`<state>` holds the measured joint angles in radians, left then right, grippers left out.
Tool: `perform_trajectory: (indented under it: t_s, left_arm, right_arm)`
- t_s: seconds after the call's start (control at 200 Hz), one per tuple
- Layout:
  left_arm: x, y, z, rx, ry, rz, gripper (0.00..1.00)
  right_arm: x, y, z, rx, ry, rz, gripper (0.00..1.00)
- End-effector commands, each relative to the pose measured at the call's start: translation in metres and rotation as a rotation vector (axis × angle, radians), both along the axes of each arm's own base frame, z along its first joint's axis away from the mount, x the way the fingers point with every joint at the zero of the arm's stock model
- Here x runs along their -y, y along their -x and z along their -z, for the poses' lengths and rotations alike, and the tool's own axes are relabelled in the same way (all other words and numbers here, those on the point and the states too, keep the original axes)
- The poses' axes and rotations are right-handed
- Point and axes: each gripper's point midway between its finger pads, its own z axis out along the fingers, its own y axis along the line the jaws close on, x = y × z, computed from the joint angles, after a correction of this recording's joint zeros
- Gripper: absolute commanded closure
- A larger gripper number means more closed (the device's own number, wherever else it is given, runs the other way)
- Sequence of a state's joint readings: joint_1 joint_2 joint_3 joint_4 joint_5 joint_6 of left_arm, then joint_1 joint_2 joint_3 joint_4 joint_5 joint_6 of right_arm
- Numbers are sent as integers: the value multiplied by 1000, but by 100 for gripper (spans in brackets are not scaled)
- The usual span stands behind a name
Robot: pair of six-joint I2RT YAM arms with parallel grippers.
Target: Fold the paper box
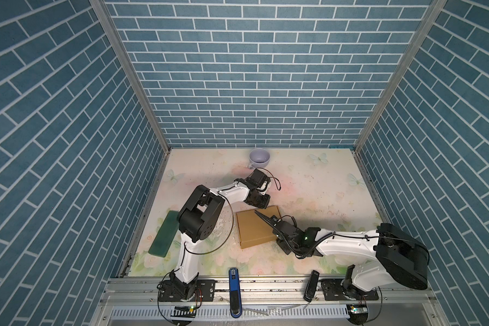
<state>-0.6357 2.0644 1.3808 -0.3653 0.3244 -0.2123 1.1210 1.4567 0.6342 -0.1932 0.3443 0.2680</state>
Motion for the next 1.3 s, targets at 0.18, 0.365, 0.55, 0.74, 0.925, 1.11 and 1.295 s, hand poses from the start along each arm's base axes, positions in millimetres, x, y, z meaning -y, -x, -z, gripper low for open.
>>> perform_trajectory:
  t_s: [0.18,0.365,0.55,0.74,0.925,1.11,1.295]
  left_arm:
    - [4,61,41,-213,-74,112,88]
    - [12,64,33,-215,-55,147,89]
    - [17,64,16,-209,-40,189,89]
    - [17,65,6,-201,-38,213,89]
    - [16,63,5,-189,-43,210,89]
    - [14,59,5,-169,-55,193,90]
    - [13,58,1,-155,-54,178,91]
  right_arm:
    - [-15,-26,-51,148,-144,59,53]
    - [-21,-29,-80,169,-177,44,54]
    - [-32,-26,-100,128,-175,18,54]
    - [-34,-26,-120,120,-177,18,53]
    - [-33,-27,-126,120,-167,26,53]
    - [-27,-25,-118,107,-166,48,53]
    - [-24,-22,-110,100,-187,60,53]
